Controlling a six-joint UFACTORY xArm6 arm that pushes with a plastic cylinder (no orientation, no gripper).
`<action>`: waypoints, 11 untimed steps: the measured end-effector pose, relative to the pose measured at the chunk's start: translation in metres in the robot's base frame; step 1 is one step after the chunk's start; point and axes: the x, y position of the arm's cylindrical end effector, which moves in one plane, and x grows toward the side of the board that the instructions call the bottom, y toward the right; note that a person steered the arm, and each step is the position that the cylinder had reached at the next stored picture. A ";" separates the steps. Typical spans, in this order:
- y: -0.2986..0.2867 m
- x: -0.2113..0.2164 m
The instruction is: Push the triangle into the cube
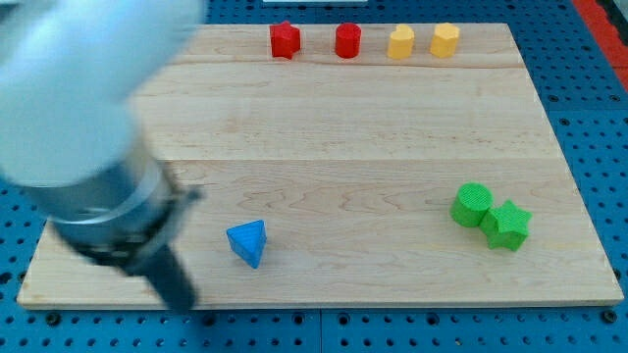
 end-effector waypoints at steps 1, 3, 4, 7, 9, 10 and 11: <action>0.089 -0.002; 0.022 -0.080; -0.039 -0.092; 0.034 -0.043; -0.060 -0.078; -0.050 -0.078; -0.034 -0.077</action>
